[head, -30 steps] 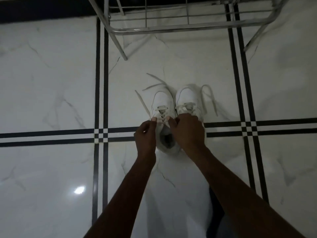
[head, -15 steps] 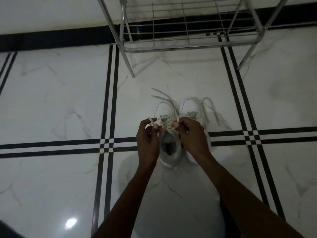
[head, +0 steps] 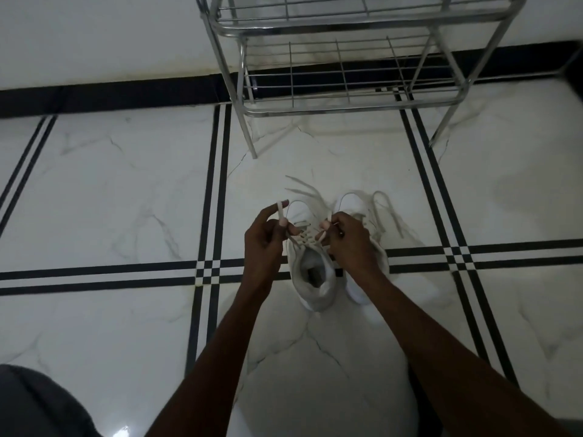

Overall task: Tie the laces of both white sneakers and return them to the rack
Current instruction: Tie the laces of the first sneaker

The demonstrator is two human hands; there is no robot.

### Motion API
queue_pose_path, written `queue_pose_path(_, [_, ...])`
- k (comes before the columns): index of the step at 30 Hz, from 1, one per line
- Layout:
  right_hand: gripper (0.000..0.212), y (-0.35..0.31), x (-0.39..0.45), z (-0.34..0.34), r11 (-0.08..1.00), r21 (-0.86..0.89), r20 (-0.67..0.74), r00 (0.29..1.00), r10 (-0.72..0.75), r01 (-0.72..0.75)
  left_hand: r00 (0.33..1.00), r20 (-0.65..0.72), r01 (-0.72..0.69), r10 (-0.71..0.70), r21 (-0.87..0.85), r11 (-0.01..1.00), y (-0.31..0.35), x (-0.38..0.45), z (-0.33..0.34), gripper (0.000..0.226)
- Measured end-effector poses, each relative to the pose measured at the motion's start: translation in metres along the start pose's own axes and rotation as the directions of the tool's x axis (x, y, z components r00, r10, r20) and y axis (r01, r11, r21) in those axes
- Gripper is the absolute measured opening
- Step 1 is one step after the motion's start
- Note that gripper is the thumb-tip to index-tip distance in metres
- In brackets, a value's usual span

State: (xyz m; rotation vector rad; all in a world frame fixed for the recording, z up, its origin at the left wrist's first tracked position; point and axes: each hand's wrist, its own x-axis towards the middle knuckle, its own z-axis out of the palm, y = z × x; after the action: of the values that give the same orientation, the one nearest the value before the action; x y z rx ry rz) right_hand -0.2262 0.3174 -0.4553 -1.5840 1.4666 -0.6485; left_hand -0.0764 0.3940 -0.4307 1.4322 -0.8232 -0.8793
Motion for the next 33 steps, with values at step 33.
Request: queue_pose_path(33, [0.012, 0.006, 0.004, 0.004, 0.997, -0.004, 0.285, 0.956, -0.07, 0.074, 0.933, 0.053, 0.344, -0.355, 0.144, 0.928, -0.038, -0.011, -0.014, 0.021])
